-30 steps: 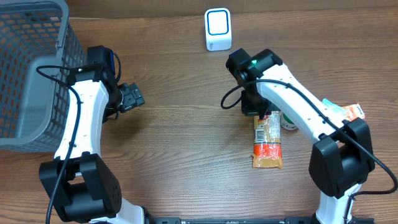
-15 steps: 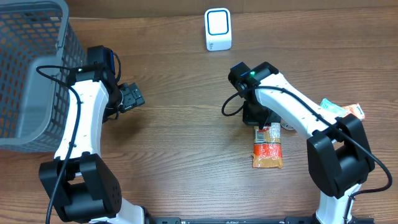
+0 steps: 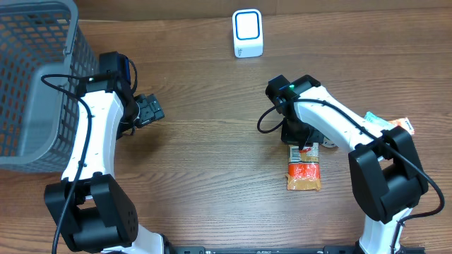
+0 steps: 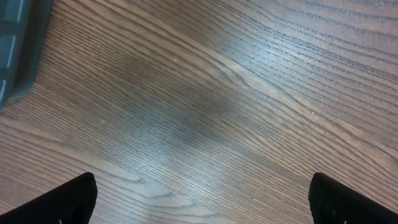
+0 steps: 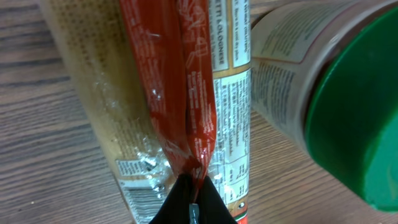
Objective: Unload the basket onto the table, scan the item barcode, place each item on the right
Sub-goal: 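Carry the red packet right and lower it beside the spaghetti, then open the right gripper and raise it off the red packet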
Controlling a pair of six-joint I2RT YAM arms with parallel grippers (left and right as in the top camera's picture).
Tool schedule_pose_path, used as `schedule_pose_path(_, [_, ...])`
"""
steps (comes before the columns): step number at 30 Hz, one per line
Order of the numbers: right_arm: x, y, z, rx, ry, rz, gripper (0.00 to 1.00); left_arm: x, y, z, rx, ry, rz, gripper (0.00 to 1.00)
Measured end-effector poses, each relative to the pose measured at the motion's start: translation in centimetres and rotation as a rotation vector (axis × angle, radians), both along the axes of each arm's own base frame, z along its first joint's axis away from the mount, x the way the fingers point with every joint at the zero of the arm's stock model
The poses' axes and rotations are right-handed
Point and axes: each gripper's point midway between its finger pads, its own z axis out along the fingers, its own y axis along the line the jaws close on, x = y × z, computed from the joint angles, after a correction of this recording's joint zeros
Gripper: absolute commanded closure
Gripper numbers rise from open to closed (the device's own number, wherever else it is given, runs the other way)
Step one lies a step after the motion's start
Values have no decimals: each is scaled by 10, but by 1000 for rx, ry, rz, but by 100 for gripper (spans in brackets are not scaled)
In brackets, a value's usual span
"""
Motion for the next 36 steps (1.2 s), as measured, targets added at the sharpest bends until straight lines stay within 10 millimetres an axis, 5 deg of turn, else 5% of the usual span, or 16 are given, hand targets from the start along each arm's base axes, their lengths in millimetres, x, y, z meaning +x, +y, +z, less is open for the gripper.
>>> schedule_pose_path(9, [1,-2,0,-6,-6,-6,66,0,0,0,0,0,0,0])
schedule_pose_path(22, [-1,-6,6,-29,10,6,53,0,0,0,0,0,0,0])
schedule_pose_path(29, [26,7,48,29,-107,30,36,0,0,0,0,0,0,0])
schedule_pose_path(31, [37,12,70,62,-174,32,27,0,0,0,0,0,0,0])
schedule_pose_path(34, [54,20,102,113,-273,50,0,0,0,0,0,0,0,0])
schedule_pose_path(36, [62,21,117,132,-316,64,0,0,0,0,0,0,0,0])
